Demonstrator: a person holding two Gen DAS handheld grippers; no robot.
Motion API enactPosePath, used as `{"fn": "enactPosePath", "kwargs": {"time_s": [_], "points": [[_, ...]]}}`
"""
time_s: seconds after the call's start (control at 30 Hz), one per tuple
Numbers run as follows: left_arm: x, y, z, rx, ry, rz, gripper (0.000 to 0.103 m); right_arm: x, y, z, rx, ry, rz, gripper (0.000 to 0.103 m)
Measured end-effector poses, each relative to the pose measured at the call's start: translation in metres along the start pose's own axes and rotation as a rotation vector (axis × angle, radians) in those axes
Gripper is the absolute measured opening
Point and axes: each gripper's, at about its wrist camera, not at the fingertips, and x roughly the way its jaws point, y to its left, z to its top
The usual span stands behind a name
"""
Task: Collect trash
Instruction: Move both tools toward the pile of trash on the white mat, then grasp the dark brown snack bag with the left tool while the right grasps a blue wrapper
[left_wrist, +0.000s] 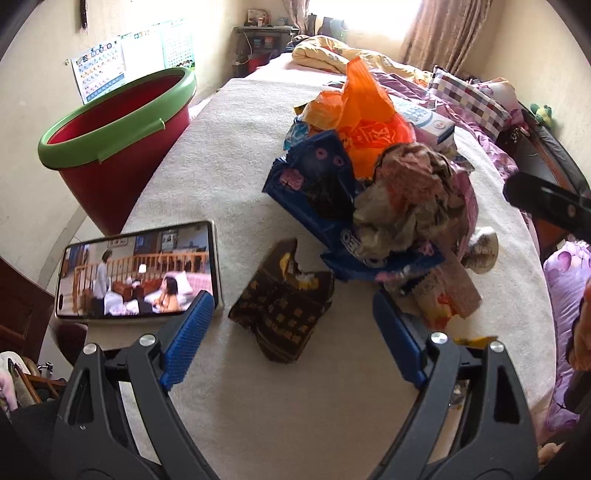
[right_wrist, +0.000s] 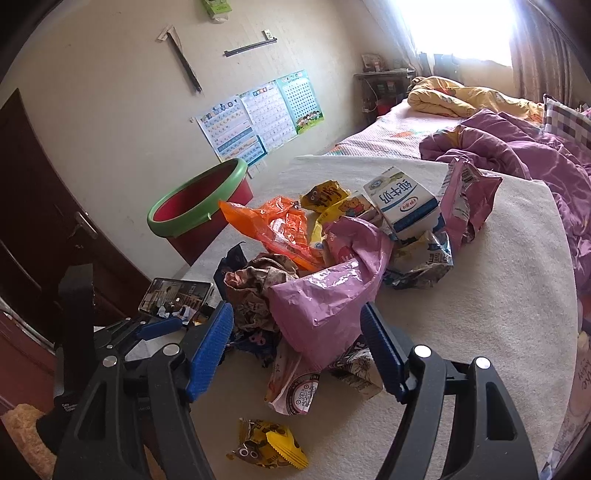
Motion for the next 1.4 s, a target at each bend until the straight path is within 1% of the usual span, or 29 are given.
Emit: {"fn": "enactPosePath", "kwargs": {"time_s": [0.1, 0.17, 0.27, 0.33, 0.4, 0.43, 0.47, 0.5, 0.53, 0.57, 0.63, 0.67, 0.73, 0.83, 0.87, 0.9, 0.97, 1.03, 1.13, 1.2, 1.3, 1.4], "points": [[0.001, 0.005, -0.001, 0.020, 0.007, 0.003, 0.085, 0.000, 0.001, -0.003, 0.008, 0.000, 0.003, 0.069], [0.003, 0.006, -0.001, 0.024, 0.012, -0.001, 0.082, -0.001, 0.003, -0.003, 0.001, -0.002, -0.001, 0.069], [0.008, 0.009, 0.004, 0.041, 0.018, -0.023, 0.082, -0.002, 0.007, 0.000, -0.007, -0.031, -0.020, 0.069], [0.013, 0.010, 0.008, 0.074, 0.032, -0.038, 0.080, -0.003, 0.008, 0.002, 0.009, -0.047, -0.042, 0.069], [0.018, 0.012, 0.013, 0.105, 0.044, -0.068, 0.079, -0.004, 0.010, 0.005, 0.025, -0.058, -0.060, 0.069], [0.022, 0.013, 0.016, 0.121, 0.050, -0.086, 0.077, -0.005, 0.012, 0.006, 0.025, -0.070, -0.079, 0.069], [0.026, 0.014, 0.017, 0.137, 0.060, -0.105, 0.072, -0.006, 0.014, 0.006, 0.033, -0.080, -0.107, 0.069], [0.032, 0.016, 0.018, 0.145, 0.089, -0.114, 0.067, -0.007, 0.014, 0.006, 0.059, -0.075, -0.121, 0.071], [0.034, 0.020, 0.019, 0.143, 0.091, -0.126, 0.060, -0.009, 0.016, 0.005, 0.074, -0.081, -0.104, 0.071], [0.033, 0.023, 0.020, 0.142, 0.081, -0.141, 0.055, -0.007, 0.018, 0.003, 0.063, -0.078, -0.110, 0.071], [0.034, 0.029, 0.022, 0.138, 0.084, -0.180, 0.054, 0.003, 0.020, -0.002, 0.049, -0.032, -0.177, 0.070], [0.033, 0.032, 0.023, 0.148, 0.087, -0.206, 0.054, 0.005, 0.018, -0.006, 0.092, -0.021, -0.177, 0.070], [0.031, 0.036, 0.026, 0.178, 0.075, -0.226, 0.054, 0.000, 0.016, -0.016, 0.195, -0.036, -0.158, 0.070], [0.026, 0.046, 0.034, 0.170, 0.055, -0.269, 0.053, -0.003, 0.024, -0.025, 0.199, -0.032, -0.250, 0.070], [0.021, 0.047, 0.036, 0.175, 0.038, -0.277, 0.053, -0.005, 0.028, -0.025, 0.203, -0.045, -0.257, 0.070], [0.016, 0.048, 0.038, 0.184, 0.017, -0.278, 0.053, -0.007, 0.033, -0.022, 0.192, -0.061, -0.267, 0.070], [0.007, 0.049, 0.040, 0.187, -0.018, -0.279, 0.053, -0.005, 0.047, -0.013, 0.122, -0.081, -0.305, 0.070], [-0.002, 0.052, 0.041, 0.178, -0.050, -0.278, 0.053, 0.008, 0.059, -0.002, 0.063, -0.043, -0.308, 0.070], [-0.017, 0.057, 0.043, 0.163, -0.096, -0.265, 0.053, 0.028, 0.067, 0.011, 0.014, -0.002, -0.279, 0.070], [-0.025, 0.058, 0.043, 0.147, -0.119, -0.250, 0.053, 0.042, 0.070, 0.016, -0.016, 0.034, -0.281, 0.070], [-0.032, 0.060, 0.044, 0.108, -0.142, -0.218, 0.053, 0.057, 0.070, 0.018, -0.059, 0.072, -0.273, 0.070], [-0.038, 0.065, 0.045, 0.069, -0.139, -0.177, 0.053, 0.071, 0.065, 0.019, -0.089, 0.113, -0.281, 0.070]]}}
